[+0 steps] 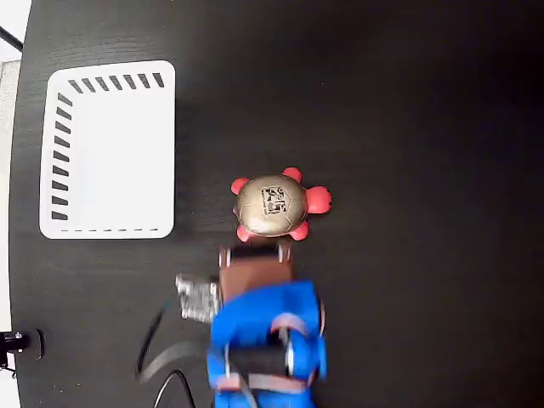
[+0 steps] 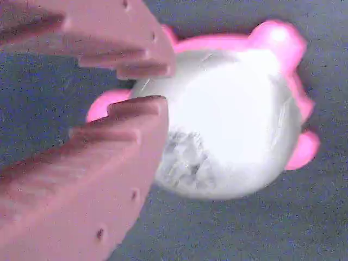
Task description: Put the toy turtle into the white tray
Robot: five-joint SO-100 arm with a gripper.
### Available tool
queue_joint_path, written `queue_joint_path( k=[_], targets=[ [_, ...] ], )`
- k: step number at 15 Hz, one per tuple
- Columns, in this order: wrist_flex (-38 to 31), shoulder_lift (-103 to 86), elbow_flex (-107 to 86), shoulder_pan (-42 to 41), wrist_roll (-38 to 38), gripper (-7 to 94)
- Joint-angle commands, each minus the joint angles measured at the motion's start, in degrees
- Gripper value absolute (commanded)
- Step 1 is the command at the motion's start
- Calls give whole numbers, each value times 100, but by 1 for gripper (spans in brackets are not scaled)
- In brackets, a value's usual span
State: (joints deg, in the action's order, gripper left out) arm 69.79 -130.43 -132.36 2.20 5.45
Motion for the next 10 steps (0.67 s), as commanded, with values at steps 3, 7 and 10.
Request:
queue_joint_path(
  k=[3,7,10],
  targets=[
    [756,1424,1758,352,475,0],
    [1011,2013,2153,325,562,8],
    [1178,2215,2426,308,571,37]
  ],
)
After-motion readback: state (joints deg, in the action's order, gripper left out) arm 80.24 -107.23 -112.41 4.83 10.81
